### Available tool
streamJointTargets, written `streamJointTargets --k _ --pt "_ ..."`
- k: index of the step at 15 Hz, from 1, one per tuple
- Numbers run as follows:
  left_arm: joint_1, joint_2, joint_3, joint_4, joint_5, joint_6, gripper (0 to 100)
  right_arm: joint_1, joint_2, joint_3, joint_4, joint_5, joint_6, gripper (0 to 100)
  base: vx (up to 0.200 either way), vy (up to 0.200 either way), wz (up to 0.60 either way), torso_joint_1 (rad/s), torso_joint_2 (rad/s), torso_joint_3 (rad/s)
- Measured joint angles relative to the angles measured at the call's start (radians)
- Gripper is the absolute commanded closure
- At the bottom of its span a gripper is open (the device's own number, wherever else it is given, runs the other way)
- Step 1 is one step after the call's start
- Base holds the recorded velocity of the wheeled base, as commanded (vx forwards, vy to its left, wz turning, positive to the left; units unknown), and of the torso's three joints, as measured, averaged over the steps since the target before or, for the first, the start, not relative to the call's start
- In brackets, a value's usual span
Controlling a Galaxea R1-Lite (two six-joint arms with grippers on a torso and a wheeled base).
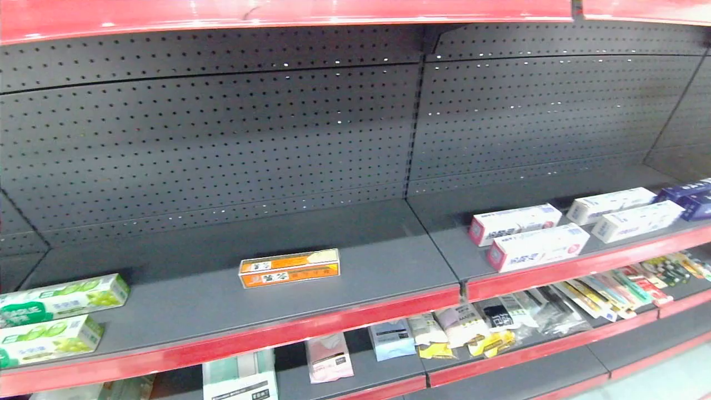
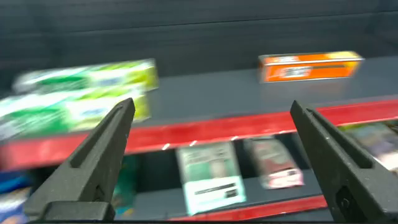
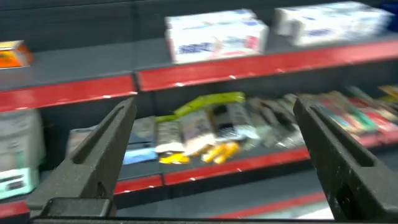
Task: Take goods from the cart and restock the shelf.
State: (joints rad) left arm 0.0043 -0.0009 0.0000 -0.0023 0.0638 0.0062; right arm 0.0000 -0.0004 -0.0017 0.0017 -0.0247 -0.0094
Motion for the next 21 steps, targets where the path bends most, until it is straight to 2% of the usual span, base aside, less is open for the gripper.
streamJointTargets --k 13,21 --pt "0.000 0.000 0.000 0.000 0.000 0.000 0 0.000 0.000 0.000 0.000 0.000 0.000 0 0.000 0.000 -0.60 0.004 0.00 0.003" --pt "0.001 0.000 0.000 0.000 0.000 0.000 0 0.000 0.000 0.000 0.000 0.000 0.004 0 0.000 0.000 0.00 0.000 0.00 0.000"
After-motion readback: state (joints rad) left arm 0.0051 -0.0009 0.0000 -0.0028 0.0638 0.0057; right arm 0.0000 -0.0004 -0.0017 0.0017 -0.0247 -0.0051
